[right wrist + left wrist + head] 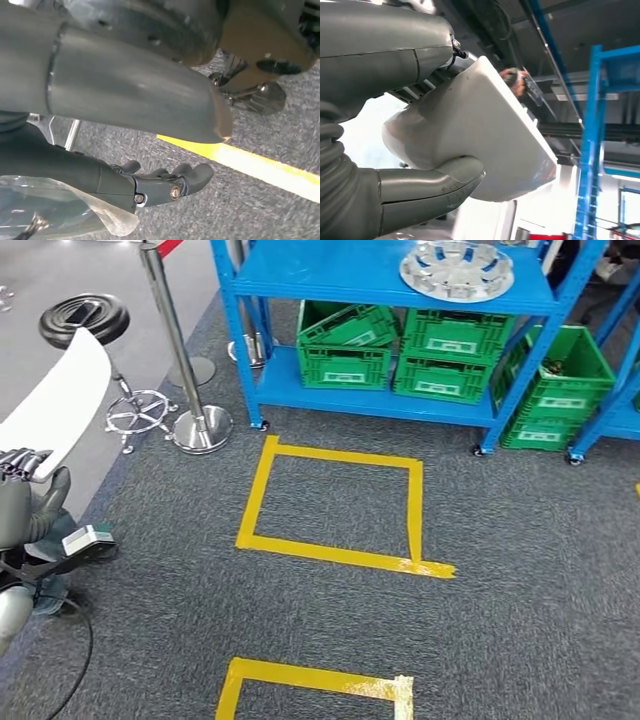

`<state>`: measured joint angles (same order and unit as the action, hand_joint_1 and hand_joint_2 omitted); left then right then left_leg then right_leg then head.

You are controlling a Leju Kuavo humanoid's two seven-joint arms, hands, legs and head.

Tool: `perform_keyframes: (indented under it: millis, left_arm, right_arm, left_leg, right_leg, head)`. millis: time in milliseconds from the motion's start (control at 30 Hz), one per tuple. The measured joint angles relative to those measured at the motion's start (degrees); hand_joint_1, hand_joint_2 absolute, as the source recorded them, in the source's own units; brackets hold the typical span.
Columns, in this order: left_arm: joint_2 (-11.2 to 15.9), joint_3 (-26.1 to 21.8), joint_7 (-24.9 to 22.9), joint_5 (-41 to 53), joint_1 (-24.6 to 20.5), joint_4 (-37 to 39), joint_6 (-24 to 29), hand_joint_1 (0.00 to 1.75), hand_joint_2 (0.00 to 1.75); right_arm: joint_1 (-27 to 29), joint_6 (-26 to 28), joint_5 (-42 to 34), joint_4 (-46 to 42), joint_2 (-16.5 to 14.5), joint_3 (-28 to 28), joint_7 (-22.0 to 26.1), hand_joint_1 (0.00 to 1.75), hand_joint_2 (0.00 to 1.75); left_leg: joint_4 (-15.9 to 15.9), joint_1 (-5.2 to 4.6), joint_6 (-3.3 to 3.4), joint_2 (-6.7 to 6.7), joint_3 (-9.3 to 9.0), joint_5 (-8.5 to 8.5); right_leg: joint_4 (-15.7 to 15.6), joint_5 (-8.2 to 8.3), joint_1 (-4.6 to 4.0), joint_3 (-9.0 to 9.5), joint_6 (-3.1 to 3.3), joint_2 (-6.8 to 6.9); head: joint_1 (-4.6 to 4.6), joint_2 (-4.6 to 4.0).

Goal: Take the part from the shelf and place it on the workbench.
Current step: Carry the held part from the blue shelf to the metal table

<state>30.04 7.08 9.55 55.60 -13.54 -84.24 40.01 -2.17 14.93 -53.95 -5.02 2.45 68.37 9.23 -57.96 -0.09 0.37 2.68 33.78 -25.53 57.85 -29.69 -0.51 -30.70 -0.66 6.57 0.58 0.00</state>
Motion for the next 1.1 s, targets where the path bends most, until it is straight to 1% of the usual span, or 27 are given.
perform_keyframes:
  millis: [67, 100, 133, 167, 200, 233, 267, 333, 367, 400, 433, 467, 500, 533, 567, 633, 667, 700, 733, 767, 800, 867, 900, 933, 1000, 1033, 1100]
  left_arm:
    - [-0.03, -0.21, -0.04, 0.02, -0.05, -0.01, 0.05, 1.75, 1.75]
    - [-0.1, -0.26, -0.07, 0.02, -0.06, -0.02, 0.06, 1.75, 1.75]
    - [-0.19, -0.28, -0.09, 0.03, -0.07, -0.01, 0.07, 1.75, 1.75]
    - [-0.29, -0.28, -0.11, 0.03, 0.0, -0.01, 0.06, 1.75, 1.75]
    - [-0.38, -0.28, -0.11, 0.04, 0.09, 0.0, 0.05, 1.75, 1.75]
    - [-0.43, -0.28, -0.11, 0.06, 0.15, 0.01, 0.05, 1.75, 1.75]
    - [-0.46, -0.29, -0.11, 0.06, 0.19, 0.01, 0.05, 1.75, 1.75]
    - [-0.47, -0.36, -0.11, 0.05, 0.2, -0.01, 0.05, 1.75, 1.75]
    - [-0.5, -0.4, -0.11, 0.05, 0.15, -0.01, 0.05, 1.75, 1.75]
    - [-0.51, -0.44, -0.11, 0.06, 0.13, -0.02, 0.06, 1.75, 1.75]
    - [-0.51, -0.47, -0.11, 0.07, 0.18, -0.02, 0.07, 1.75, 1.75]
    - [-0.46, -0.51, -0.11, 0.09, 0.25, -0.02, 0.08, 1.75, 1.75]
    - [-0.35, -0.55, -0.1, 0.11, 0.44, -0.02, 0.09, 1.75, 1.75]
    - [-0.2, -0.61, -0.1, 0.14, 0.55, -0.03, 0.09, 1.75, 1.75]
    - [-0.08, -0.65, -0.1, 0.15, 0.55, -0.04, 0.1, 1.75, 1.75]
    - [-0.01, -0.72, -0.1, 0.18, 0.51, -0.06, 0.1, 1.75, 1.75]
    - [-0.05, -0.72, -0.11, 0.22, 0.63, -0.06, 0.1, 1.75, 1.75]
    - [-0.08, -0.73, -0.11, 0.27, 0.86, -0.06, 0.1, 1.75, 1.75]
    - [-0.07, -0.79, -0.11, 0.31, 1.1, -0.06, 0.1, 1.75, 1.75]
    - [-0.03, -0.92, -0.11, 0.33, 1.26, -0.07, 0.1, 1.75, 1.75]
    - [0.04, -1.1, -0.11, 0.32, 1.34, -0.09, 0.1, 1.75, 1.75]
    - [0.27, -1.66, -0.1, 0.23, 1.36, -0.14, 0.1, 1.75, 1.75]
    - [0.4, -1.9, -0.09, 0.16, 1.4, -0.18, 0.1, 1.75, 1.75]
    - [0.54, -2.16, -0.03, 0.04, 1.54, -0.21, 0.11, 1.75, 1.75]
    - [0.91, -2.81, 0.29, -0.34, 2.16, -0.33, 0.11, 1.75, 1.75]
    - [1.15, -3.28, 0.5, -0.58, 2.51, -0.46, 0.13, 1.75, 1.75]
    - [1.5, -4.15, 0.82, -0.99, 2.9, -0.73, 0.14, 1.75, 1.75]
  right_arm:
    - [-0.11, 0.0, 0.04, -0.01, 0.08, 0.11, -0.08, 0.0, 0.0]
    - [-0.09, 0.0, 0.07, -0.01, 0.11, 0.14, -0.14, 0.0, 0.0]
    - [-0.01, 0.0, 0.1, -0.01, 0.13, 0.15, -0.21, 0.0, 0.0]
    - [0.1, 0.0, 0.16, -0.01, 0.12, 0.17, -0.31, 0.0, 0.0]
    - [0.2, 0.0, 0.23, -0.01, 0.12, 0.19, -0.4, 0.0, 0.0]
    - [0.24, 0.01, 0.31, -0.01, 0.12, 0.22, -0.5, 0.0, 0.0]
    - [0.25, 0.04, 0.38, -0.01, 0.12, 0.25, -0.57, 0.0, 0.0]
    - [0.21, 0.14, 0.51, -0.01, 0.18, 0.33, -0.7, 0.0, 0.0]
    - [0.21, 0.2, 0.57, -0.01, 0.23, 0.4, -0.76, 0.0, 0.0]
    - [0.22, 0.22, 0.62, -0.01, 0.28, 0.48, -0.82, 0.0, 0.0]
    - [0.22, 0.24, 0.7, -0.01, 0.32, 0.55, -0.86, 0.0, 0.0]
    - [0.22, 0.27, 0.78, -0.01, 0.32, 0.61, -0.87, 0.0, 0.0]
    - [0.19, 0.32, 0.86, -0.03, 0.32, 0.67, -0.89, 0.0, 0.0]
    - [0.16, 0.4, 0.93, -0.05, 0.35, 0.73, -0.89, 0.0, 0.0]
    - [0.15, 0.52, 0.96, -0.07, 0.38, 0.8, -0.89, 0.0, 0.0]
    - [0.24, 0.73, 1.02, -0.09, 0.45, 0.96, -0.92, 0.0, 0.0]
    - [0.3, 0.82, 1.05, -0.09, 0.45, 1.02, -0.97, 0.0, 0.0]
    - [0.34, 0.88, 1.1, -0.09, 0.45, 1.07, -1.05, 0.0, 0.0]
    - [0.33, 0.96, 1.15, -0.1, 0.44, 1.1, -1.19, 0.0, 0.0]
    - [0.31, 1.02, 1.21, -0.12, 0.43, 1.14, -1.35, 0.0, 0.0]
    - [0.27, 1.08, 1.29, -0.14, 0.42, 1.2, -1.55, 0.0, 0.0]
    - [0.21, 1.23, 1.45, -0.16, 0.41, 1.39, -1.95, 0.0, 0.0]
    - [0.19, 1.3, 1.55, -0.16, 0.41, 1.5, -2.17, 0.0, 0.0]
    - [0.18, 1.34, 1.66, -0.16, 0.41, 1.6, -2.45, 0.0, 0.0]
    - [0.16, 1.39, 1.9, -0.16, 0.37, 1.8, -3.11, 0.0, 0.0]
    - [0.16, 1.4, 1.99, -0.17, 0.33, 1.9, -3.39, 0.0, 0.0]
    - [0.16, 1.44, 2.1, -0.18, 0.22, 2.07, -3.74, 0.0, 0.0]
  left_leg:
    - [0.43, 0.37, 0.62, -1.2, 0.0, 0.42]
    - [0.48, 0.47, 0.82, -1.78, 0.09, 0.56]
    - [0.46, 0.48, 0.97, -2.47, 0.26, 0.65]
    - [0.44, 0.46, 1.04, -3.2, 0.39, 0.71]
    - [0.42, 0.44, 1.08, -3.99, 0.48, 0.77]
    - [0.38, 0.43, 1.07, -4.77, 0.51, 0.81]
    - [0.32, 0.43, 1.04, -5.54, 0.5, 0.83]
    - [0.03, 0.39, 0.83, -6.98, 0.59, 0.83]
    - [-0.16, 0.41, 0.6, -7.71, 0.81, 0.85]
    - [-0.29, 0.46, 0.27, -8.37, 1.07, 0.96]
    - [-0.32, 0.54, -0.15, -9.07, 1.35, 1.14]
    - [-0.28, 0.64, -0.52, -9.81, 1.56, 1.35]
    - [-0.34, 0.69, -0.84, -9.9, 1.71, 1.38]
    - [-0.92, 0.62, -1.14, -9.01, 2.03, 0.94]
    - [-2.57, 0.54, -1.44, -7.51, 2.79, -0.14]
    - [-9.37, 0.64, -2.08, -4.17, 5.8, -3.79]
    - [-13.22, 0.81, -2.36, -3.52, 7.48, -5.4]
    - [-15.85, 0.99, -2.56, -3.25, 8.58, -6.19]
    - [-16.32, 1.12, -2.7, -3.11, 8.65, -5.85]
    - [-14.43, 1.2, -2.78, -2.87, 7.54, -4.5]
    - [-10.6, 1.24, -2.77, -2.2, 5.46, -2.5]
    - [-3.01, 0.88, -2.37, 0.55, 1.49, -0.09]
    - [-1.02, 0.63, -1.92, 1.53, 0.51, 0.24]
    - [-0.46, 0.37, -1.44, 1.93, 0.36, -0.01]
    - [-0.3, 0.3, -0.44, 0.65, 0.54, 0.17]
    - [-0.1, 0.4, -0.07, 0.0, 0.52, 0.29]
    - [0.24, 0.64, 0.65, -1.3, 0.45, 0.57]
  right_leg:
    - [2.96, -2.14, 0.19, -1.33, -0.57, -2.61]
    - [6.31, -3.96, 0.36, -2.95, -0.75, -4.46]
    - [10.42, -5.78, 0.46, -4.92, -0.86, -5.68]
    - [14.08, -7.02, 0.51, -6.79, -0.95, -6.22]
    - [16.23, -7.29, 0.52, -8.0, -0.98, -6.43]
    - [16.12, -6.38, 0.52, -8.16, -0.95, -6.55]
    - [13.62, -4.41, 0.53, -7.16, -0.84, -6.82]
    - [5.57, -0.38, 0.74, -3.57, -0.41, -9.03]
    - [2.45, 0.64, 0.88, -2.03, -0.25, -10.22]
    - [0.76, 0.91, 0.97, -1.12, -0.13, -11.09]
    - [0.38, 0.68, 0.97, -0.79, -0.04, -11.2]
    - [0.19, 0.8, 0.99, -0.61, 0.08, -10.6]
    - [0.03, 0.96, 1.07, -0.53, 0.33, -9.87]
    - [-0.19, 1.11, 1.18, -0.43, 0.65, -9.13]
    - [-0.41, 1.24, 1.3, -0.33, 0.96, -8.34]
    - [-0.56, 1.25, 1.25, -0.25, 1.36, -6.7]
    - [-0.54, 1.2, 1.2, -0.26, 1.43, -5.86]
    - [-0.52, 1.14, 1.17, -0.26, 1.45, -5.04]
    - [-0.5, 1.06, 1.17, -0.24, 1.42, -4.24]
    - [-0.49, 0.96, 1.17, -0.15, 1.32, -3.46]
    - [-0.47, 0.8, 1.17, 0.0, 1.15, -2.71]
    - [-0.41, 0.42, 0.93, 0.37, 0.65, -1.37]
    - [-0.42, 0.26, 0.76, 0.51, 0.35, -0.79]
    - [-0.48, 0.14, 0.59, 0.65, 0.06, -0.18]
    - [-0.67, -0.15, 0.54, 0.85, -0.6, 0.79]
    - [-0.26, -0.7, 0.62, 0.73, -0.91, 0.13]
    - [3.72, -3.32, 0.84, -1.1, -1.28, -3.09]
  head:
    - [-0.25, 0.0]
    - [-0.41, 0.0]
    - [-0.52, 0.0]
    - [-0.58, 0.0]
    - [-0.57, 0.0]
    - [-0.58, 0.0]
    - [-0.58, 0.0]
    - [-0.57, 0.0]
    - [-0.53, 0.0]
    - [-0.49, 0.0]
    - [-0.45, 0.0]
    - [-0.44, 0.0]
    - [-0.45, 0.0]
    - [-0.28, 0.0]
    - [-0.05, 0.0]
    - [0.42, 0.0]
    - [0.48, 0.0]
    - [0.48, 0.0]
    - [0.49, 0.0]
    - [0.49, 0.0]
    - [0.49, 0.0]
    - [0.5, 0.0]
    - [0.47, 0.0]
    - [0.44, 0.0]
    - [0.35, 0.0]
    - [0.29, 0.0]
    - [0.03, 0.0]
